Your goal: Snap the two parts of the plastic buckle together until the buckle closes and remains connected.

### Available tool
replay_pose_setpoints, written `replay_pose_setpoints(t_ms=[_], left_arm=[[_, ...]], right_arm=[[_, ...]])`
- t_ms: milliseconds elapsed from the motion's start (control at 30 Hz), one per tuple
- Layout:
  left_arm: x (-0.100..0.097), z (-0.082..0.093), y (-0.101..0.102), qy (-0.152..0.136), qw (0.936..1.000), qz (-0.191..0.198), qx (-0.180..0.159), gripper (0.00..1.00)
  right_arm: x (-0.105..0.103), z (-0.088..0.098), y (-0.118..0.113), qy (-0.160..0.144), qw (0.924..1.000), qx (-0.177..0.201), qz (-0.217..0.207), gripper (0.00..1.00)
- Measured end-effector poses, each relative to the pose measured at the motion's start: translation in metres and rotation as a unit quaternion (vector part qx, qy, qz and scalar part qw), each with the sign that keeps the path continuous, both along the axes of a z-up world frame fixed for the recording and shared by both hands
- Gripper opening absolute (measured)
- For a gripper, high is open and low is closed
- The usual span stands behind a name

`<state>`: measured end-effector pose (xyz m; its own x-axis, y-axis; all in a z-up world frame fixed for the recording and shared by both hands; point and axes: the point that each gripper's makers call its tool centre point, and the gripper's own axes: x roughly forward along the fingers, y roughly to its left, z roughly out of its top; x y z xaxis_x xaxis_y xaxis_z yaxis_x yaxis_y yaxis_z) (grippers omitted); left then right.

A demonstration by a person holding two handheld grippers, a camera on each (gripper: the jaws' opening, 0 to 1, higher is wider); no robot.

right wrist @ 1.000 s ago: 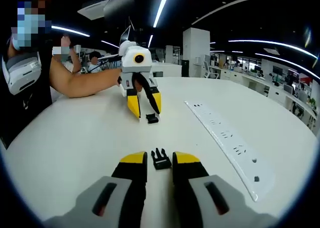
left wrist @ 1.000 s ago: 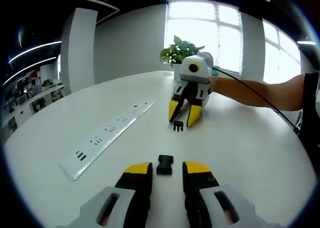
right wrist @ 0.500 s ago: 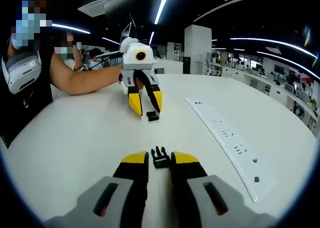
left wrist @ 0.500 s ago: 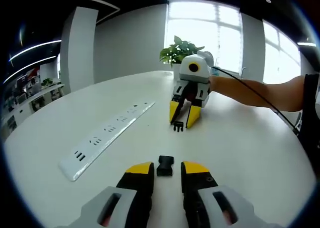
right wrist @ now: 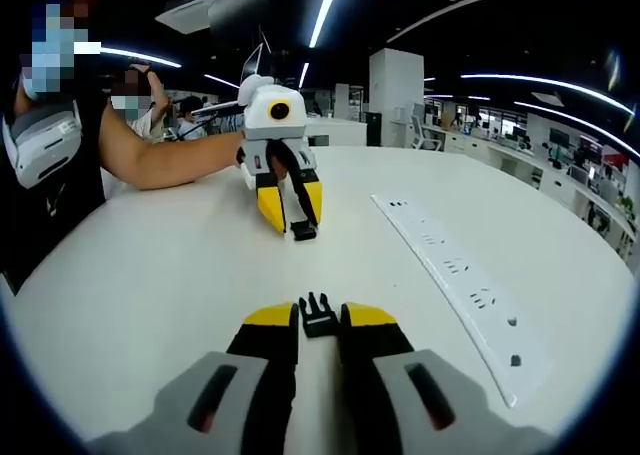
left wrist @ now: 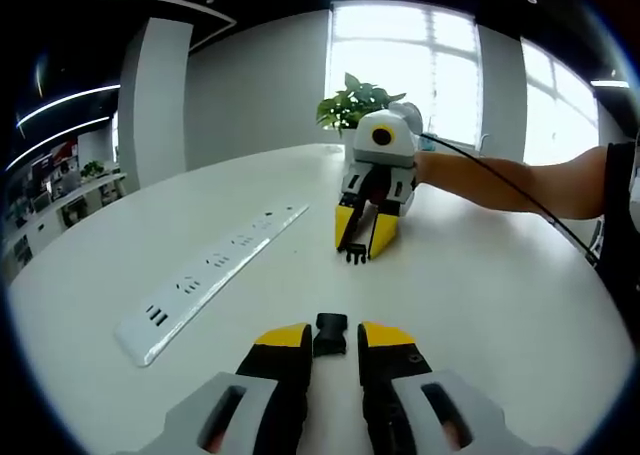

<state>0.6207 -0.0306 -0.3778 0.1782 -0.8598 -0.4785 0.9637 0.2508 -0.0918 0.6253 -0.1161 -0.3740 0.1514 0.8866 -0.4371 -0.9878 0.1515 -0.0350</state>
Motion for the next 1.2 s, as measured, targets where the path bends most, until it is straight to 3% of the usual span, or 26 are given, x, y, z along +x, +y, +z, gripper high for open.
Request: replay_pose_setpoints(t_ms=[700, 900, 1067, 1200], left_arm=[[-0.0032, -0.0038, -0.0022, -0.007, 1.0000, -0.005, 0.004, 0.12], [-0.0035, -0.0025, -0.0027, -0.001, 1.0000, -0.003, -0.003, 0.11], [-0.0043, -0.0022, -0.0033, -0.012, 0.9999, -0.003, -0.002, 0.11], [-0.0008, -0.0013, -0.0005, -0.013, 0.9999, 0.003, 0.001, 0.11]], right_arm=[[-0.0008, 0.0015, 0.0008, -0.004, 1.0000, 0.002, 0.003, 0.13], [-0.0012, 0.0025, 0.0016, -0.001, 0.9999, 0.009, -0.008, 0.11], [0.0011, 0.0031, 0.0023, -0.005, 0.9999, -0.005, -0.015, 0.11], [0.0037, 0.0067, 0.0027, -0.001, 0.9997, 0.005, -0.024, 0.10]])
